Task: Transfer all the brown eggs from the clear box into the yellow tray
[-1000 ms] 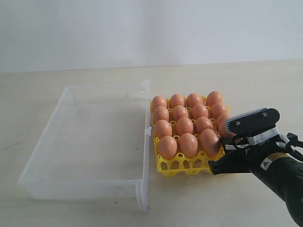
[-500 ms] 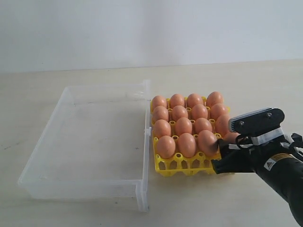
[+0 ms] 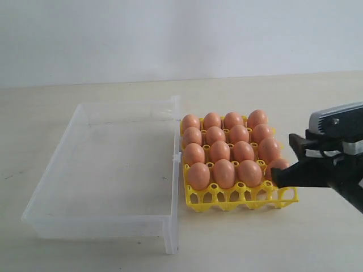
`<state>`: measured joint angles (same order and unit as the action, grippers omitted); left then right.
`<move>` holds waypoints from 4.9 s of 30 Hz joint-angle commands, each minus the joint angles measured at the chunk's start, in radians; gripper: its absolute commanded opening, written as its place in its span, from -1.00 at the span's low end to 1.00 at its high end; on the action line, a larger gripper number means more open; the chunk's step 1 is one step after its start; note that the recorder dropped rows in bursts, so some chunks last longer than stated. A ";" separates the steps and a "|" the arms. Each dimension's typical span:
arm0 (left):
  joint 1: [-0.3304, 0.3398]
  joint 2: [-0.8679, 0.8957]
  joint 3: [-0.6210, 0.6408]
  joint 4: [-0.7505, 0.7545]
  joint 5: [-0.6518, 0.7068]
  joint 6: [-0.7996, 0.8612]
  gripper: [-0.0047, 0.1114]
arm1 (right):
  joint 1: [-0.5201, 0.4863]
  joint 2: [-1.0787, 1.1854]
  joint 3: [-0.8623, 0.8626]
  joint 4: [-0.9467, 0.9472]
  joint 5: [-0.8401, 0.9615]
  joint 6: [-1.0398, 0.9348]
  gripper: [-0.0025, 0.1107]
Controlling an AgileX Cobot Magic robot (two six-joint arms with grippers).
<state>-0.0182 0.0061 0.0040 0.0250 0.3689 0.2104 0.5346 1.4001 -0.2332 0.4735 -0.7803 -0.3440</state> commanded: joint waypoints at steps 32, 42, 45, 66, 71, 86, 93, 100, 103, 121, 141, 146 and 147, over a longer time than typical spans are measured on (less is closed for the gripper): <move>-0.005 -0.006 -0.004 0.000 -0.008 -0.005 -0.92 | -0.027 -0.917 0.233 -0.133 0.226 -0.144 -0.96; -0.005 -0.006 -0.004 0.000 -0.008 -0.005 -0.92 | -0.307 -1.240 0.233 -0.298 0.691 -0.144 -0.96; -0.005 -0.006 -0.004 0.000 -0.008 -0.005 -0.92 | -0.376 -1.341 0.233 -0.333 0.728 -0.144 -0.96; -0.004 -0.006 -0.004 0.000 -0.008 -0.005 -0.92 | -0.459 -1.400 0.233 -0.367 0.856 -0.142 -0.96; -0.004 -0.006 -0.004 0.000 -0.008 -0.005 -0.92 | -0.459 -1.400 0.233 -0.367 0.856 -0.142 -0.96; -0.004 -0.006 -0.004 0.000 -0.008 -0.005 -0.92 | -0.459 -1.400 0.233 -0.473 0.870 0.462 -0.96; -0.004 -0.006 -0.004 0.000 -0.008 -0.005 -0.92 | -0.459 -1.400 0.233 -0.473 0.904 0.415 -0.96; -0.004 -0.006 -0.004 0.000 -0.008 -0.005 -0.92 | -0.459 -1.400 0.233 -0.473 0.907 0.350 -0.96; -0.004 -0.006 -0.004 0.000 -0.008 -0.005 -0.92 | -0.459 -1.400 0.233 -0.473 0.909 0.344 -0.96; -0.004 -0.006 -0.004 0.000 -0.008 -0.005 -0.92 | -0.459 -1.400 0.233 -0.473 0.907 0.344 -0.96; -0.004 -0.006 -0.004 0.000 -0.008 -0.005 -0.92 | -0.459 -1.400 0.233 -0.473 0.907 0.344 -0.96; -0.004 -0.006 -0.004 0.000 -0.008 -0.005 -0.92 | -0.459 -1.400 0.233 -0.473 0.907 0.344 -0.96; -0.004 -0.006 -0.004 0.000 -0.008 -0.005 -0.92 | -0.459 -1.400 0.233 -0.473 0.907 0.344 -0.96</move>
<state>-0.0182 0.0061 0.0040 0.0250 0.3689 0.2104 0.0819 0.0063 -0.0048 0.0000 0.1283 0.0105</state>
